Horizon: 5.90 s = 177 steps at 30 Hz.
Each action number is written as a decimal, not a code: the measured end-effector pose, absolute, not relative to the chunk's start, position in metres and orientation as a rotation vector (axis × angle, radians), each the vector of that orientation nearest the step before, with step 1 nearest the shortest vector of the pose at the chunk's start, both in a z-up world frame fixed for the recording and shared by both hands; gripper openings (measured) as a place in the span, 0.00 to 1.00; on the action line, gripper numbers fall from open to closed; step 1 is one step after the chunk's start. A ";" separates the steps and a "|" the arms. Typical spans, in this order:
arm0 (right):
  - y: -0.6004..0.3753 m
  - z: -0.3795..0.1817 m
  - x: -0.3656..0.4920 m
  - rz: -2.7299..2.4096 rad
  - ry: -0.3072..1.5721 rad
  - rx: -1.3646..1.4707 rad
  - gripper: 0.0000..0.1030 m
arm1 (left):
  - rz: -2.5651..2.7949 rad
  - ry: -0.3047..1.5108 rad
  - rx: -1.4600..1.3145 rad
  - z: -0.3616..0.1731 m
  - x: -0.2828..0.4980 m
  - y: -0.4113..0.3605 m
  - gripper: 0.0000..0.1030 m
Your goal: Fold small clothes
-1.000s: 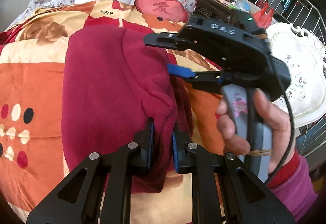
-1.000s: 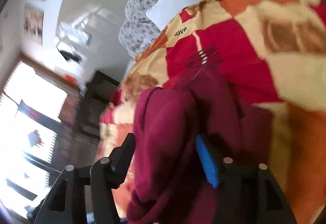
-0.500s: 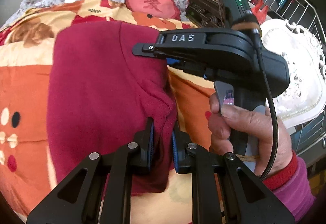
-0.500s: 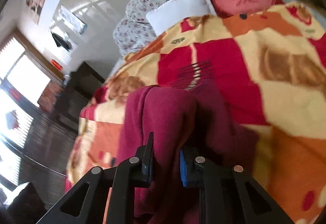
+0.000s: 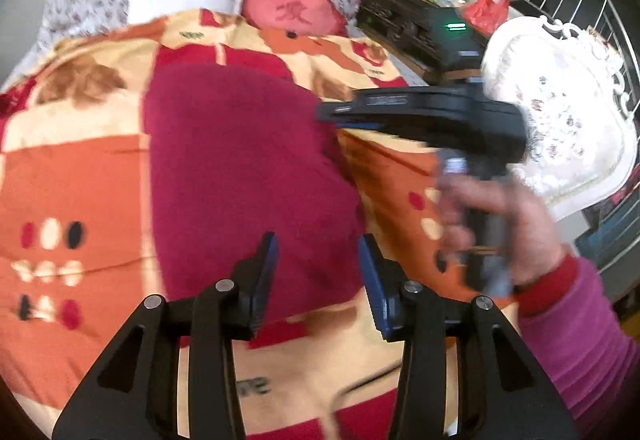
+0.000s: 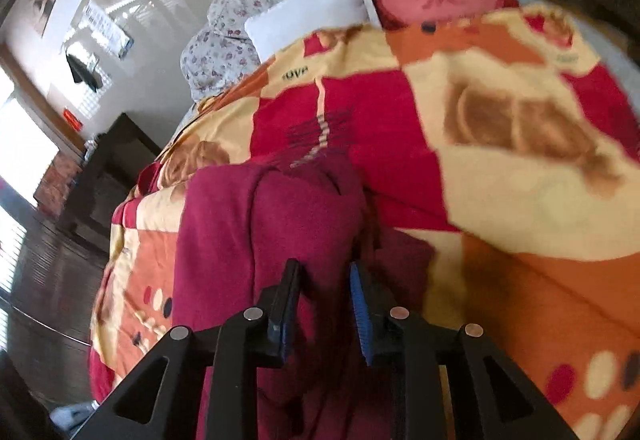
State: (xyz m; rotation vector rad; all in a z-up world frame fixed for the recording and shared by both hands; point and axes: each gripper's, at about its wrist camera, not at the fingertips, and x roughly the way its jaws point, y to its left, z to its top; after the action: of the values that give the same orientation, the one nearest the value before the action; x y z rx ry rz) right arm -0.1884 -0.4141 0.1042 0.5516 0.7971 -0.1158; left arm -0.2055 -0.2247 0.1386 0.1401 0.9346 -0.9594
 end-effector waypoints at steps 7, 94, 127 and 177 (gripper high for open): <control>-0.354 0.122 -0.204 0.050 0.840 0.468 0.23 | -0.813 0.927 0.166 0.117 -0.177 -0.206 0.40; -0.328 0.097 -0.239 0.104 0.748 0.674 0.39 | -0.887 1.107 -0.054 0.113 -0.130 -0.157 0.47; -0.246 0.055 -0.238 -0.031 0.944 0.346 0.46 | -0.550 0.951 0.123 0.109 -0.172 -0.100 0.53; -0.196 0.122 -0.289 -0.144 0.787 0.294 0.50 | -0.512 0.806 0.139 0.153 -0.222 -0.081 0.53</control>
State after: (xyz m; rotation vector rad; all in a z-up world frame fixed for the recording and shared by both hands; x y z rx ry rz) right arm -0.2892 -0.1958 0.1215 0.2944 0.7872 -0.1439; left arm -0.2222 -0.0810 0.1526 0.1393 0.8061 -0.5119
